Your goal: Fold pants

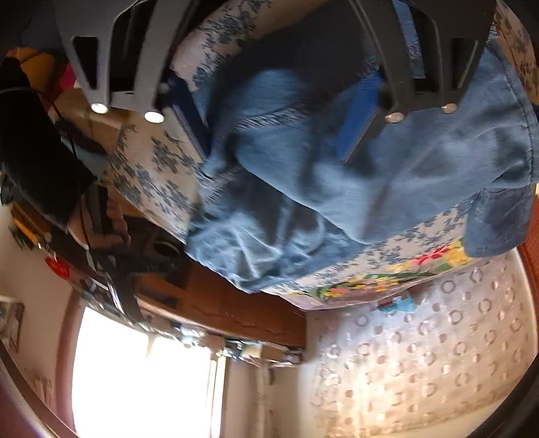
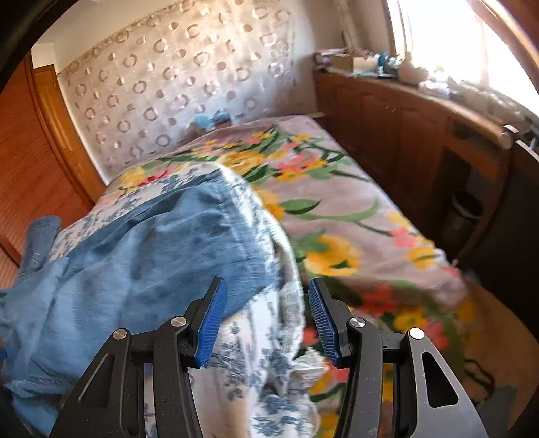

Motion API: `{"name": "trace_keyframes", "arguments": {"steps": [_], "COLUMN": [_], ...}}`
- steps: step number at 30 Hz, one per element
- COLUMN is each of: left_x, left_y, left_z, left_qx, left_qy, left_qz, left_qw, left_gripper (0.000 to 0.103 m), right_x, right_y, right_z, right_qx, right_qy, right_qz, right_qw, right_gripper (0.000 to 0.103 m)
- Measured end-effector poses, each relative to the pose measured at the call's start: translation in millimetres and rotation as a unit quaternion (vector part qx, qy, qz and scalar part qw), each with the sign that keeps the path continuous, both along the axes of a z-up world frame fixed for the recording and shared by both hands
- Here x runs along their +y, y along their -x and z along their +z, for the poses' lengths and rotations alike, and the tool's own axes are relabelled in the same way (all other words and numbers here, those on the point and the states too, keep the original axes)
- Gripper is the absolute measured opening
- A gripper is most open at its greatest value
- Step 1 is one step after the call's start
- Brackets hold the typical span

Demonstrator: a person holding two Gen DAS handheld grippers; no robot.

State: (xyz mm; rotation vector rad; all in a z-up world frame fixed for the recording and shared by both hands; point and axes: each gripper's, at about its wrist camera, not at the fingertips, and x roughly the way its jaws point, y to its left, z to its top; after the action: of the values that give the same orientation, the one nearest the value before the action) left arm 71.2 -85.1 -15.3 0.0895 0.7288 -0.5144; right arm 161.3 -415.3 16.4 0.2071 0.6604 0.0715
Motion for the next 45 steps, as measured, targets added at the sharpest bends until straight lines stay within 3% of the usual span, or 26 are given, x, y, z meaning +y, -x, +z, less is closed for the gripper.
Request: {"name": "trace_keyframes", "arguments": {"steps": [6, 10, 13, 15, 17, 23, 28, 34, 45], "left_x": [21.1, 38.3, 50.6, 56.4, 59.9, 68.2, 77.5, 106.1, 166.1], "left_y": [-7.5, -9.9, -13.5, -16.0, -17.9, -19.2, -19.1, -21.4, -22.9], "left_z": [-0.1, -2.5, -6.7, -9.5, -12.7, -21.1, -21.6, -27.4, -29.3], "left_qx": [-0.01, -0.011, -0.007, -0.002, 0.0, 0.008, 0.005, 0.01, 0.015], "left_qy": [-0.006, -0.006, -0.008, -0.004, -0.006, -0.01, -0.011, -0.023, -0.009], "left_qz": [0.041, 0.063, 0.084, 0.091, 0.097, 0.108, 0.115, 0.152, 0.21], "left_qw": [0.9991, 0.998, 0.9964, 0.9958, 0.9953, 0.9941, 0.9933, 0.9881, 0.9775], "left_gripper": [0.08, 0.08, 0.08, 0.08, 0.08, 0.08, 0.08, 0.08, 0.08], "right_x": [2.9, -14.0, -21.9, -23.5, -21.2, -53.7, -67.5, -44.9, 27.6], "right_y": [-26.4, -33.4, -39.1, -37.7, -33.9, -1.3, 18.2, 17.8, 33.3], "right_z": [-18.1, -19.2, -18.6, -13.3, -8.4, 17.6, 24.6, 23.8, 65.4], "right_qx": [0.052, 0.064, 0.063, 0.055, 0.041, -0.018, -0.032, -0.038, -0.09], "right_qy": [-0.043, -0.082, -0.114, -0.107, -0.083, -0.065, -0.054, -0.031, -0.009], "right_qz": [0.018, 0.025, 0.044, 0.047, 0.044, 0.007, 0.002, 0.006, 0.114], "right_qw": [0.998, 0.994, 0.991, 0.992, 0.995, 0.998, 0.998, 0.999, 0.989], "right_gripper": [0.052, 0.052, 0.032, 0.007, 0.003, 0.002, 0.002, 0.002, 0.002]}}
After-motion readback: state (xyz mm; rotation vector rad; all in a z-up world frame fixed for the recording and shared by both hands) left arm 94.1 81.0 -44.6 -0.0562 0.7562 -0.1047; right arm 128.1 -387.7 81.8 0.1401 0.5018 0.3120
